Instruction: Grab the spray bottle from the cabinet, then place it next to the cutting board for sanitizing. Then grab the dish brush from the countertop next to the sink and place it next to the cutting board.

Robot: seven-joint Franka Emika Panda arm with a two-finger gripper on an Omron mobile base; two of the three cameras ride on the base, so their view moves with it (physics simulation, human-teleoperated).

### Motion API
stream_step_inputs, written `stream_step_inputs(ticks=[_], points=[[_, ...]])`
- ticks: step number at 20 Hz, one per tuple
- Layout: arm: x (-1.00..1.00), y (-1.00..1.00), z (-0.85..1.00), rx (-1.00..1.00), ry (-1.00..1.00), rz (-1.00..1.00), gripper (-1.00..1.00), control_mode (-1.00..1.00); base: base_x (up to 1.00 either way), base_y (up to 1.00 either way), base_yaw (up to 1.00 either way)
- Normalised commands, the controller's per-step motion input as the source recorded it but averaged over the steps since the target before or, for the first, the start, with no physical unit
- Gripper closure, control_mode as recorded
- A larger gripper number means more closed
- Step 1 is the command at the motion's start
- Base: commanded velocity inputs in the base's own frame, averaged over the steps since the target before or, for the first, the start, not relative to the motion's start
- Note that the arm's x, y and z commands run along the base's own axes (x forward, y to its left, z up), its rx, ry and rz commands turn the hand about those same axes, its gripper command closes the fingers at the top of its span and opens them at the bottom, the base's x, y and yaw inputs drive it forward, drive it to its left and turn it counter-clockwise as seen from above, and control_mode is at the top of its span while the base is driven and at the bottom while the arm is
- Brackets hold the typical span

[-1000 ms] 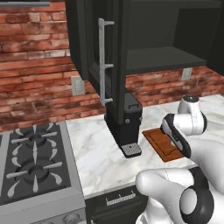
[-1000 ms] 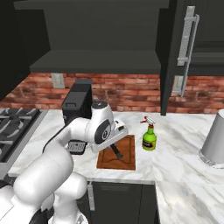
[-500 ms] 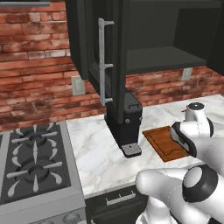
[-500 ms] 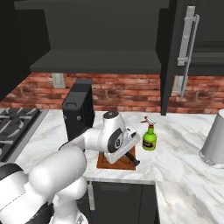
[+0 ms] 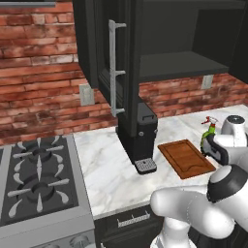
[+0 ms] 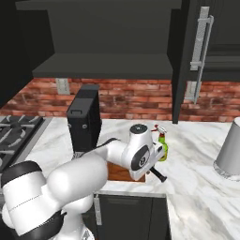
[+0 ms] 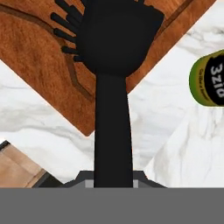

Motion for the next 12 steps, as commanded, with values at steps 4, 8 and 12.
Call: stream_step_inputs(ticks=[4,8,12], points=[[0.02,-0.50,-0.07,0.00,-0.04,0.06,1.00,-1.00,0.00,0.00,0.00],[0.04,-0.49,-0.12,0.01,-0.01,0.07,1.00,-1.00,0.00,0.00,0.00],[0.16,-0.03,-0.24,0.00,0.00,0.03,1.00,-1.00,0.00,0.00,0.00]])
